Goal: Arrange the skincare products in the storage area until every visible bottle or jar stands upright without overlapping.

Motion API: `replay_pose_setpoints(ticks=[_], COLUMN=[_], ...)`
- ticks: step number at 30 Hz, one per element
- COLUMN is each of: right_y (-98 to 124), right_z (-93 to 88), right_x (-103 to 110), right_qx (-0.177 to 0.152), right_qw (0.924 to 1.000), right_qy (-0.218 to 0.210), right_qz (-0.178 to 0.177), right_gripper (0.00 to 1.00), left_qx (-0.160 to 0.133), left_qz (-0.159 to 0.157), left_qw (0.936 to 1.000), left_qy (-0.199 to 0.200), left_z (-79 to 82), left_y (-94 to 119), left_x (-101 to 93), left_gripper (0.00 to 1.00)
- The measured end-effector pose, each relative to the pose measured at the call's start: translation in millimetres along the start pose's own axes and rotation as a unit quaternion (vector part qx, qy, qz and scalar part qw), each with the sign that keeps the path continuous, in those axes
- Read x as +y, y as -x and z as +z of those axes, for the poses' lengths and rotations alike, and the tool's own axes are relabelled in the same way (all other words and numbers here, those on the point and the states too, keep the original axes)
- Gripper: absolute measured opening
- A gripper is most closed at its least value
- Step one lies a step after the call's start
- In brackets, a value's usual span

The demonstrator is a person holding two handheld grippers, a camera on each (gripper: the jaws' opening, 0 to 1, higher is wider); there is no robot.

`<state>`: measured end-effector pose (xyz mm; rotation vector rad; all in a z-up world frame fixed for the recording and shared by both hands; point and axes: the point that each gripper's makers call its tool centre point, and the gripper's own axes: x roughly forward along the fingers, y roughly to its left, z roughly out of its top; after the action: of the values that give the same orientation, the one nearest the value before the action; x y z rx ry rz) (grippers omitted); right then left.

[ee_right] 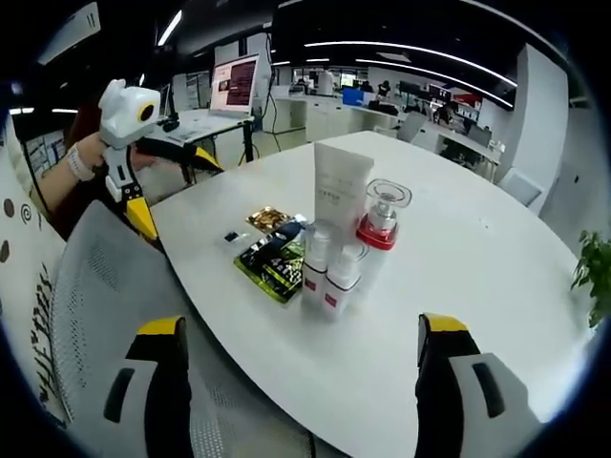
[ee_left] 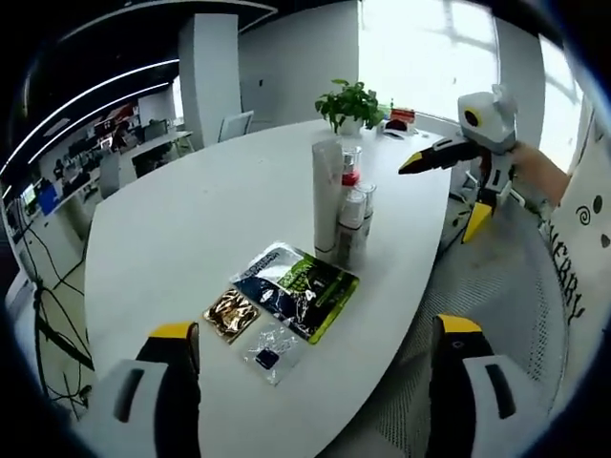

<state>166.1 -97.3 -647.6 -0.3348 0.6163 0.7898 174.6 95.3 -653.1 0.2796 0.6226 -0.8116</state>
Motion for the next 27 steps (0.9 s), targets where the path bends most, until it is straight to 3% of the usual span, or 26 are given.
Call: replay_pose_setpoints(ticks=[16,27], right_y=[-2,0], right_z=[5.6,4.3], right_x=[5,6], right_qx=[-0.004,-0.005], right_qw=[0.9999,0.9999], right_qy=[0.014,0.015], right_qz=[0.006,0.006], right_gripper=[1.0,1.0], left_qx=[-0.039,-0.04], left_qz=[0.019,0.013], left_qw=[0.9987,0.9986], left_qy=[0.027,0.03], left_z=[2.0,0.9], left_y=[11,12], left_x=[-2.6,-4.9], left_gripper=[0.99,0.99])
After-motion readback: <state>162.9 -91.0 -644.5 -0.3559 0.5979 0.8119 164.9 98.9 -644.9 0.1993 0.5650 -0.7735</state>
